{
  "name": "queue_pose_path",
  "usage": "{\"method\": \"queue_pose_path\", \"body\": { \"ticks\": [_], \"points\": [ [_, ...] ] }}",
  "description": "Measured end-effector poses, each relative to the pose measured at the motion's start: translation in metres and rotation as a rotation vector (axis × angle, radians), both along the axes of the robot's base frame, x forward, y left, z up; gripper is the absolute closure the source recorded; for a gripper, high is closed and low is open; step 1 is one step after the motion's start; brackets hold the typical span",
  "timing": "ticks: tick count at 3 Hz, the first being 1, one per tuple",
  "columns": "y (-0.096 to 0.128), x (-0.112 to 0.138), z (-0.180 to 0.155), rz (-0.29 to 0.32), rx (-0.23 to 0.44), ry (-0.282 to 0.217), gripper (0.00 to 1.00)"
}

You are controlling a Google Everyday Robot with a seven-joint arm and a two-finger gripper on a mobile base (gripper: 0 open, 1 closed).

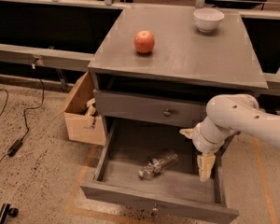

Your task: Pick water bottle from middle drawer and place on counter

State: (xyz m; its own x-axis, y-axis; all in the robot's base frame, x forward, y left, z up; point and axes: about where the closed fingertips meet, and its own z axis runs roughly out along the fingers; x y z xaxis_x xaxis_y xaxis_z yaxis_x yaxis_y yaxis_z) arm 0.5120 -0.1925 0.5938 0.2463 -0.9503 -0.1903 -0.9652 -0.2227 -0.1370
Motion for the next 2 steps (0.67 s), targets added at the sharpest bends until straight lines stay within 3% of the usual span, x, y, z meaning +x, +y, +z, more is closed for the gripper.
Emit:
{"method": "queue_pose_path", "body": {
  "ticks": [2],
  "points": [
    [0.031,0.018,-0.093,0.173,0.043,0.079,0.00]
  ]
}}
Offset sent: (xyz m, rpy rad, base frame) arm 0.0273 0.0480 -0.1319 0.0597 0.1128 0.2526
